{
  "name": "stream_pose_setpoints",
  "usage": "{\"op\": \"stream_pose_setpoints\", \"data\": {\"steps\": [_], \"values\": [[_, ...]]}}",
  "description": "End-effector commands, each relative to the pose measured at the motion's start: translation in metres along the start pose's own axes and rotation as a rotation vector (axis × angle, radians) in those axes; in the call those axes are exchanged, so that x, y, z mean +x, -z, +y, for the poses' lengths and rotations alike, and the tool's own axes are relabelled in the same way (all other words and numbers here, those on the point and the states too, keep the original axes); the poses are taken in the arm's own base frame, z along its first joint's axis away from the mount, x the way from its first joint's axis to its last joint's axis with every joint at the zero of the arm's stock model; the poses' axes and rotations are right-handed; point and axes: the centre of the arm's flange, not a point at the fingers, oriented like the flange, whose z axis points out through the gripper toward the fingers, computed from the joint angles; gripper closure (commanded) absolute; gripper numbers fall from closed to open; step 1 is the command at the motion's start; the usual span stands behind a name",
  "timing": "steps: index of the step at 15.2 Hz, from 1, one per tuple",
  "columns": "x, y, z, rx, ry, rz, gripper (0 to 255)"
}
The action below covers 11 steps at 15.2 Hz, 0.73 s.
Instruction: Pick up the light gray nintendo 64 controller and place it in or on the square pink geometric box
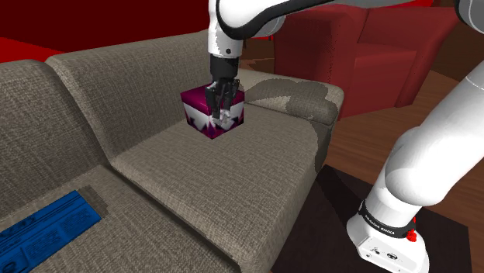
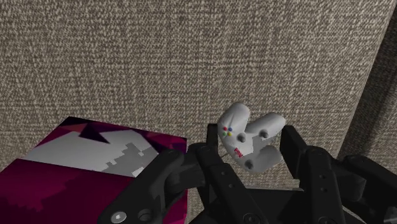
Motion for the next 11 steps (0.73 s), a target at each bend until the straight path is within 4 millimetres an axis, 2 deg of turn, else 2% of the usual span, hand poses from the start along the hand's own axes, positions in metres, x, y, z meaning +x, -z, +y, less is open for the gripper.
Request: {"op": "stream_pose_setpoints", "data": {"steps": [1,11], "values": [[0.001,0.010,-0.001,0.000,0.000,0.000,255],[0.006,0.062,-0.006,0.000,0.000,0.000,255]]}}
